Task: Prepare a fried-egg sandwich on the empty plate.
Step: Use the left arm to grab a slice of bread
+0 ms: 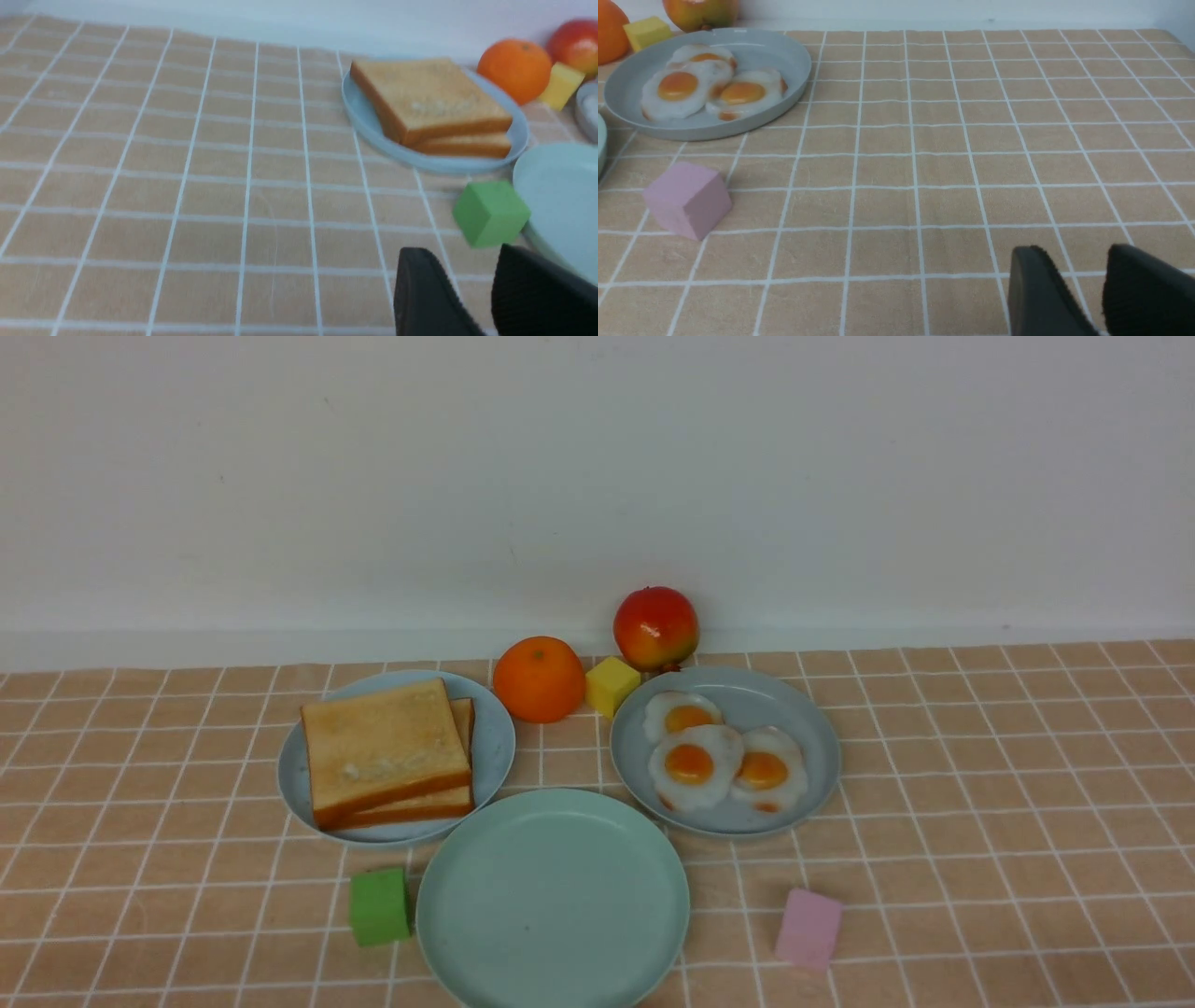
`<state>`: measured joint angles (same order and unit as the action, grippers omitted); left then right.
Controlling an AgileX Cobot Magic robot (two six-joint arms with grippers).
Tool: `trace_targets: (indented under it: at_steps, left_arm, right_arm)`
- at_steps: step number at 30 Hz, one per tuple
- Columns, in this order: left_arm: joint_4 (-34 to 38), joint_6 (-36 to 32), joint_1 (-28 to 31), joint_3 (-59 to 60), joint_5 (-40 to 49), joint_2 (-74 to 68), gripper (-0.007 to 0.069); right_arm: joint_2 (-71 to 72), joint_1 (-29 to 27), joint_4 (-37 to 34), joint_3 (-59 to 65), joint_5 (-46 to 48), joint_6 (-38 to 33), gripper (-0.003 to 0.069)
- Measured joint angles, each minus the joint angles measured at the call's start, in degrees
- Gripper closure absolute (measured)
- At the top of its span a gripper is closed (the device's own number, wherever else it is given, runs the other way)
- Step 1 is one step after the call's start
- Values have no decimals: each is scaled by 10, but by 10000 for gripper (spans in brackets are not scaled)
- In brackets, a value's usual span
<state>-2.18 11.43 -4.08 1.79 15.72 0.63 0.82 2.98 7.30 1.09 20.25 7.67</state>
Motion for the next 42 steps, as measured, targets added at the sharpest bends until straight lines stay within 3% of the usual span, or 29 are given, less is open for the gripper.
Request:
trace_targets:
  at_steps: [5,8,17,20,22,24,27,31,35,42]
  left_arm:
    - [0,0,0,0,-78,0,386]
    - [0,0,0,0,-141,0,386]
    - [2,9,0,0,-180,0,386]
    - [22,53,0,0,-240,0,386]
    - [62,158,0,0,-341,0,386]
    - [80,199,0,0,-399,0,386]
    - [97,257,0,-17,-475,0,386]
    - [83,269,0,-121,-440,-6,386]
    - [49,266,0,-294,-328,-91,386]
    - [40,266,0,-480,-97,-299,386]
  right_arm:
    - [0,0,0,4,-99,0,420]
    - [0,0,0,4,-215,0,420]
    - [0,0,6,4,-403,7,420]
    - [0,0,6,4,-458,41,420]
    - [0,0,6,3,-504,114,420]
    - [0,0,6,-4,-509,152,420]
    - [0,0,6,-54,-491,204,420]
    - [-23,0,6,-176,-422,218,420]
    - [-118,0,4,-363,-265,222,420]
    - [-296,0,24,-534,27,223,420]
